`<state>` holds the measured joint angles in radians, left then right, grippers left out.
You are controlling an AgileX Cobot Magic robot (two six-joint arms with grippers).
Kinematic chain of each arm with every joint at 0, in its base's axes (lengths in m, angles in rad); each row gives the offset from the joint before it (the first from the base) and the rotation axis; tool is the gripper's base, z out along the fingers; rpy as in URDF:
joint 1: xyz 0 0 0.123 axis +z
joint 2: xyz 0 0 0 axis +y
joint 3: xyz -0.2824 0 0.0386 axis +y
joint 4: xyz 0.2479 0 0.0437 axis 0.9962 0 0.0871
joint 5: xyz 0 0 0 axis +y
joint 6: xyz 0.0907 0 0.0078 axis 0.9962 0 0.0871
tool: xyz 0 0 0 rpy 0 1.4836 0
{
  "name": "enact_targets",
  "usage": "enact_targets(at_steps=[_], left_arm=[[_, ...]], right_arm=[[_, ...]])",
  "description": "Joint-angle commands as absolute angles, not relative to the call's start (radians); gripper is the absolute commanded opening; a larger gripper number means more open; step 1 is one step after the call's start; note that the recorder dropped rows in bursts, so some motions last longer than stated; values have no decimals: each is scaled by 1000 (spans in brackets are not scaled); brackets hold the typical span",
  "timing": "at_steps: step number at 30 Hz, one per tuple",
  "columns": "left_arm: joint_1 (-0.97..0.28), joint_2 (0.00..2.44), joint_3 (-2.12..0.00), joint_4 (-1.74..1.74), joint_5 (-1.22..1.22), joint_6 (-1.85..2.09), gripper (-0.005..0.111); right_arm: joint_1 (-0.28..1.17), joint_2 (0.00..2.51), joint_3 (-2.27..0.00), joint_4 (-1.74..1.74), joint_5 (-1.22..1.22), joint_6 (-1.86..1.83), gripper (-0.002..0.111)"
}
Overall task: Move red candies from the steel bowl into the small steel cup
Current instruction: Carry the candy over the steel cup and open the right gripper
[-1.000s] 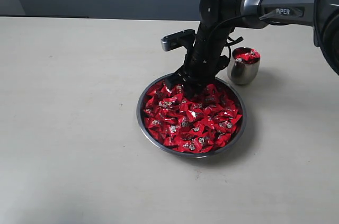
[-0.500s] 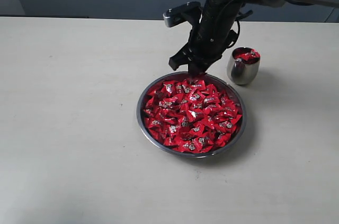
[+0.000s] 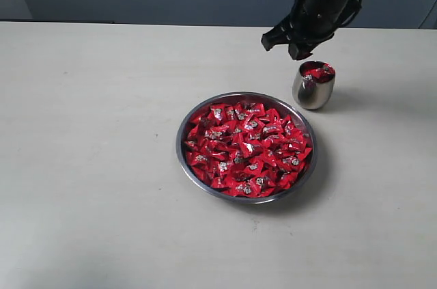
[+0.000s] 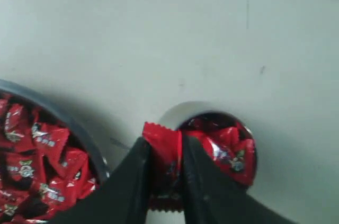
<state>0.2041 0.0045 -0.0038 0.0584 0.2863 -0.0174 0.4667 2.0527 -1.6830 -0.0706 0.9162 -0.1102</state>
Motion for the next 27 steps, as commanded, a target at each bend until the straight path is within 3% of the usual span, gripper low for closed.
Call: enact_targets(at_steps=[1,27], left_arm=[[197,0,0,64,284,-20,0],[197,0,0,64,284,-20,0]], right_arm=[[416,2042,-1680,-79,883,-101,15],[390,2190,-1680,-61,877,-93,15]])
